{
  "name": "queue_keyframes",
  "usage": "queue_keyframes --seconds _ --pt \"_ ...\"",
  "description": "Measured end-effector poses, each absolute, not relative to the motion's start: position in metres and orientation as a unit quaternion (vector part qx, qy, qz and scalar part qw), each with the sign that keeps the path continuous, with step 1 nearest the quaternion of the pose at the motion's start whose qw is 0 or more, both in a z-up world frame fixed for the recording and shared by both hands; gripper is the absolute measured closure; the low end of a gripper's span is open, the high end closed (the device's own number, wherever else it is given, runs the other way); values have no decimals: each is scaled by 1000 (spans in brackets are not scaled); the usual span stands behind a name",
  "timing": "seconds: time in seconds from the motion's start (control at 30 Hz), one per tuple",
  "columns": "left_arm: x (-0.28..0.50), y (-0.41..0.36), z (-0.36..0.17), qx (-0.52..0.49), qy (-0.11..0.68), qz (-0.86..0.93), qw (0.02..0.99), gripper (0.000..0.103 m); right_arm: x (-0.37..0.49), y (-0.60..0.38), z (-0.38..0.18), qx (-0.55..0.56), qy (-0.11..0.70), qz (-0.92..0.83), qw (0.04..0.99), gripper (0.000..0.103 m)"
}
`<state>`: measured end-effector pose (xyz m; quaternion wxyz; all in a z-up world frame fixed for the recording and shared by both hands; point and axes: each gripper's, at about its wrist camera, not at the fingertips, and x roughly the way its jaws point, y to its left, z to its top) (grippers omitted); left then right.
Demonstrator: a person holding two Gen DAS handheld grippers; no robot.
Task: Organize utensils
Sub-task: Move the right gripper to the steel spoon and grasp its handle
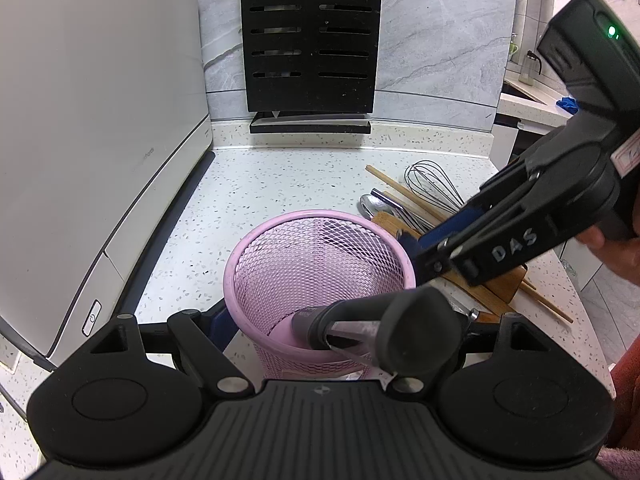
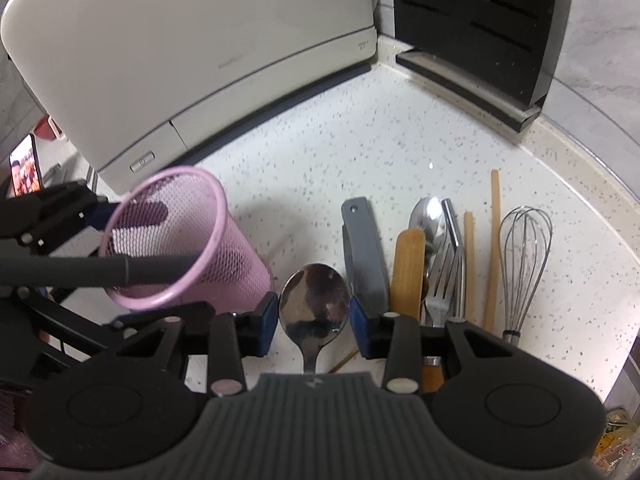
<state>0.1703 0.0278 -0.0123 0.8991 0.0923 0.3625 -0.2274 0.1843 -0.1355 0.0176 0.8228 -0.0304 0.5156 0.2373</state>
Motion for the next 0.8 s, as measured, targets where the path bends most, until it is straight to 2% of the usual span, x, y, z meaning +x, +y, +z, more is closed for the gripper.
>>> queue_keyframes --seconds 0.53,0.57,0.6,0.63,0.8 --pt "170 28 -12 92 363 -228 899 10 182 -151 49 1 466 245 850 66" --pt "171 28 -12 92 363 -228 899 10 181 -151 50 1 464 247 851 98" --pt "171 28 -12 92 363 -228 899 10 181 -151 50 6 467 249 848 98" --pt "171 28 -12 92 363 -228 899 10 182 -152 50 9 469 243 849 103" --pt "171 28 -12 92 363 -227 899 10 184 -152 47 9 470 243 848 103"
